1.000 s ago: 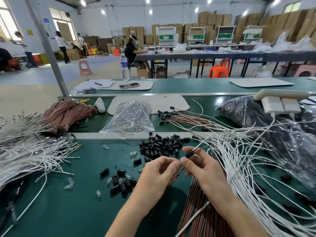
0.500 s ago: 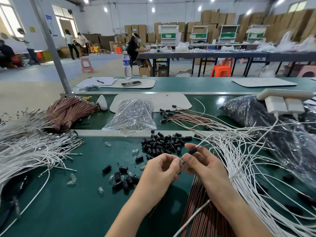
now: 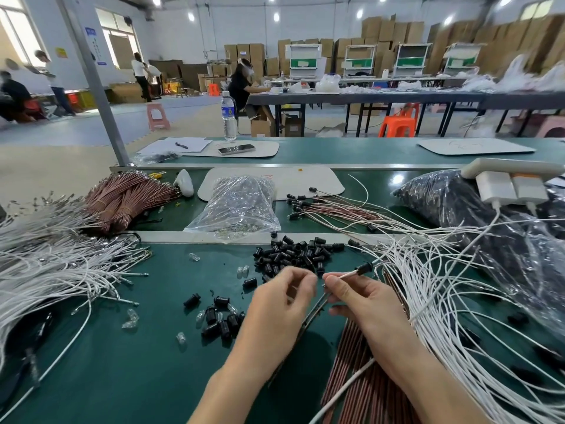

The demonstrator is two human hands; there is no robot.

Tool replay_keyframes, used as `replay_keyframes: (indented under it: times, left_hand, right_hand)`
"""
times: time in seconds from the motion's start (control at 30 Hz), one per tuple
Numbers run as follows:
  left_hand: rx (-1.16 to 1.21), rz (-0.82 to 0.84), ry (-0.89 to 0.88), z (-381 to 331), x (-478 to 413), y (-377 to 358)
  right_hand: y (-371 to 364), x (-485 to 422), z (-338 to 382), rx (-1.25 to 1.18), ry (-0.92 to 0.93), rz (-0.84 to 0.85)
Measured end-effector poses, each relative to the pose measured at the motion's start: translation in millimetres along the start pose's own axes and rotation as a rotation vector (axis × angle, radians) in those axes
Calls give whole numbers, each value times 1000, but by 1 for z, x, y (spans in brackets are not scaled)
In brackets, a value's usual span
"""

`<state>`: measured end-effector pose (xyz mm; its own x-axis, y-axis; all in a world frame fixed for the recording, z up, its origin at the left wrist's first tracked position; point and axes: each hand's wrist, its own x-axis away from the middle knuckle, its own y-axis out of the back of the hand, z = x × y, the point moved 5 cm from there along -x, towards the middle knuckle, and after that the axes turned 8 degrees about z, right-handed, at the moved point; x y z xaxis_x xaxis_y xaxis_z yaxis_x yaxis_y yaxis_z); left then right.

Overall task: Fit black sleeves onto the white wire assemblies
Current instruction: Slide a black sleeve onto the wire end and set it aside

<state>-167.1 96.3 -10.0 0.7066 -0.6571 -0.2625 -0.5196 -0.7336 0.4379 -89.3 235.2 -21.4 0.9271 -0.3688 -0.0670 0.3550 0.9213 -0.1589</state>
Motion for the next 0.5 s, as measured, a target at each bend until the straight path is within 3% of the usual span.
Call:
replay_keyframes:
  times: [0.13,0.23,0.3,0.5]
  left_hand:
    - [-368,-247,91,11,-16,58]
    - [-771,-41,337,34,-37,81]
    - [-876,142,437,49,-42,79]
    - [-1010,200,375,54,-36,72]
  right_hand:
    - [2,-1,-4,-100,-36,-36]
    - [4,-2,-5,-168,-79,-31]
    - [4,-2,-6,-209,-103,-37]
    - [4,-2,-5,-282,-118,-31]
